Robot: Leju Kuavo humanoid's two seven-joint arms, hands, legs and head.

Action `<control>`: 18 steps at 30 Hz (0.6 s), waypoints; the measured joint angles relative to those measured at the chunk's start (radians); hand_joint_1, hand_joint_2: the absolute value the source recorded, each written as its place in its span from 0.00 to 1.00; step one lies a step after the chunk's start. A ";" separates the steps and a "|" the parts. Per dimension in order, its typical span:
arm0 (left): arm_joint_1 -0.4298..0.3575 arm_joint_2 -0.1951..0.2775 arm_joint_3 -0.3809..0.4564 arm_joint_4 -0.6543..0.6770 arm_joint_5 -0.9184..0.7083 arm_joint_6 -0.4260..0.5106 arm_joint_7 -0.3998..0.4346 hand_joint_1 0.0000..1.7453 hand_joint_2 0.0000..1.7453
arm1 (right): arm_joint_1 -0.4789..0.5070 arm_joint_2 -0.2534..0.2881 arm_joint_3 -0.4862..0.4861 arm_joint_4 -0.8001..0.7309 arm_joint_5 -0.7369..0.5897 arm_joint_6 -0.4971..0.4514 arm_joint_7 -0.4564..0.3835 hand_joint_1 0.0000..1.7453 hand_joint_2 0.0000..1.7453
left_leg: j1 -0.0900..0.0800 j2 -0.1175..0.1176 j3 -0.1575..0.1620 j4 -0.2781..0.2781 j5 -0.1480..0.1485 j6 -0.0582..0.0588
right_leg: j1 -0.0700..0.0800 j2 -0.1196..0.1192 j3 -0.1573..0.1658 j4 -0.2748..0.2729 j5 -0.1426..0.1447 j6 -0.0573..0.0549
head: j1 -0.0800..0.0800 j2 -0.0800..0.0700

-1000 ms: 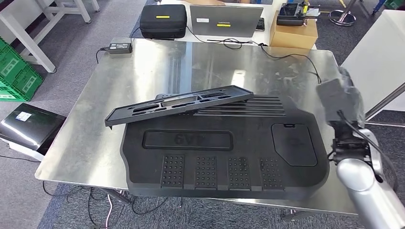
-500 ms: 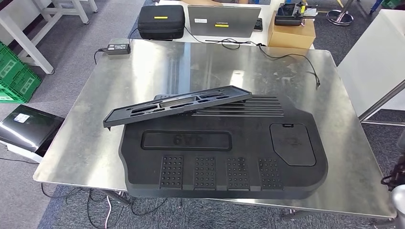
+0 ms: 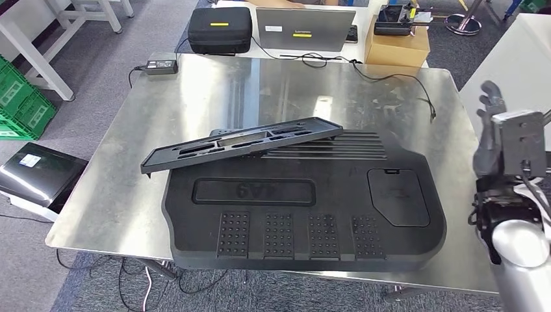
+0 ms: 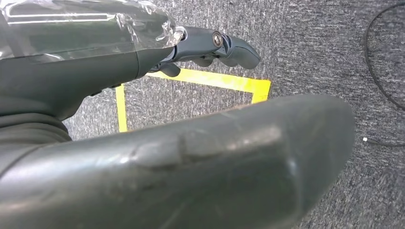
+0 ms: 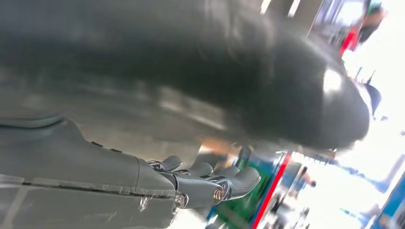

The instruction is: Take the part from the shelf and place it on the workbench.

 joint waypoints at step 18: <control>-0.001 -0.003 0.000 0.000 -0.004 -0.001 -0.002 0.00 0.00 | -0.135 0.060 0.376 -0.010 -0.104 0.062 0.014 0.00 1.00 | -0.001 0.000 0.000 0.000 0.000 0.000 | 0.000 0.000 0.000 0.000 0.000 0.000 | 0.003 0.000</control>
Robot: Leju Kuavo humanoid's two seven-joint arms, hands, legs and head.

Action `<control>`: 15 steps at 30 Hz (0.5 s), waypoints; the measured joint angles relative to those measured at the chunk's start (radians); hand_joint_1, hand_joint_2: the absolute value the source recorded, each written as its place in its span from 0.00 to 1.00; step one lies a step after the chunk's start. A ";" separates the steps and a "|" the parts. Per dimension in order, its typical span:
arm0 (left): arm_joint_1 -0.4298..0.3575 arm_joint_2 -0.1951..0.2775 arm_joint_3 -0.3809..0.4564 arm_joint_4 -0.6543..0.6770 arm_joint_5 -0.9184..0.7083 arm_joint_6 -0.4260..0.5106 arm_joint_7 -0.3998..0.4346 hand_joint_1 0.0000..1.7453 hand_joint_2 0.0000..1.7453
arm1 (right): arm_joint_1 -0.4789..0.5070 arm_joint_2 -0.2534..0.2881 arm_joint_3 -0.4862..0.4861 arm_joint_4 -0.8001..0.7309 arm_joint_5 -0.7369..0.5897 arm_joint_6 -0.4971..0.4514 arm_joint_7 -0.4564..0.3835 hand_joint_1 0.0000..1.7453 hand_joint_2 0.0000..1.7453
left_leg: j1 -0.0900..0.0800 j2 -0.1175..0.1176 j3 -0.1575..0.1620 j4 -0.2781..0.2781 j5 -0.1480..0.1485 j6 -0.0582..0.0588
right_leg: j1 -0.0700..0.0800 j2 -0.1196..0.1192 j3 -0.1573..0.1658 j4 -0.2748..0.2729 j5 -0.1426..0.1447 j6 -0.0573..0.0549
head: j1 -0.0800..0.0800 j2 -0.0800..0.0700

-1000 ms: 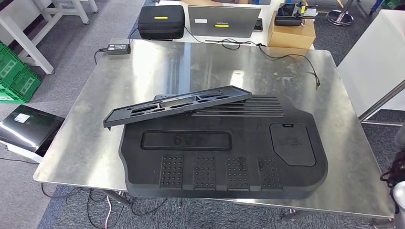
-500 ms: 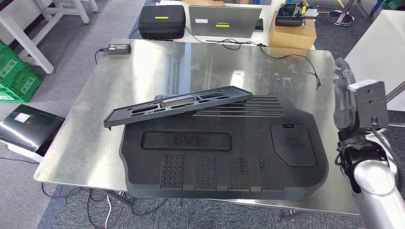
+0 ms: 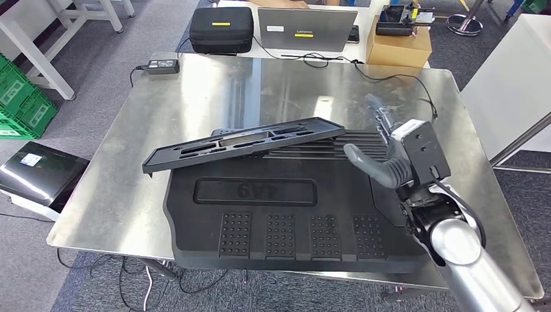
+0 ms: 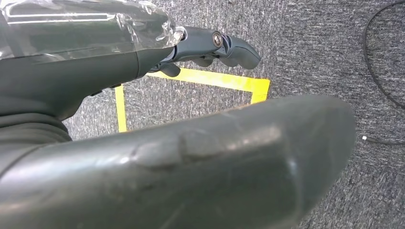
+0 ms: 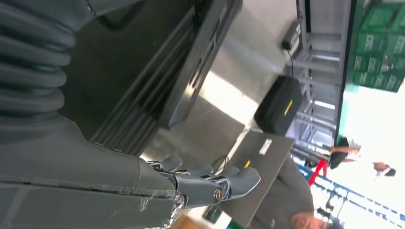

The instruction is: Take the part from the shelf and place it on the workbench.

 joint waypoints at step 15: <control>0.001 -0.001 0.000 0.000 0.002 -0.002 0.019 0.00 0.00 | -0.013 0.000 0.071 -0.004 0.011 -0.048 0.016 0.00 1.00 | 0.010 0.007 0.021 -0.027 0.016 0.019 | -0.024 -0.005 -0.115 0.239 -0.088 0.030 | 0.017 0.000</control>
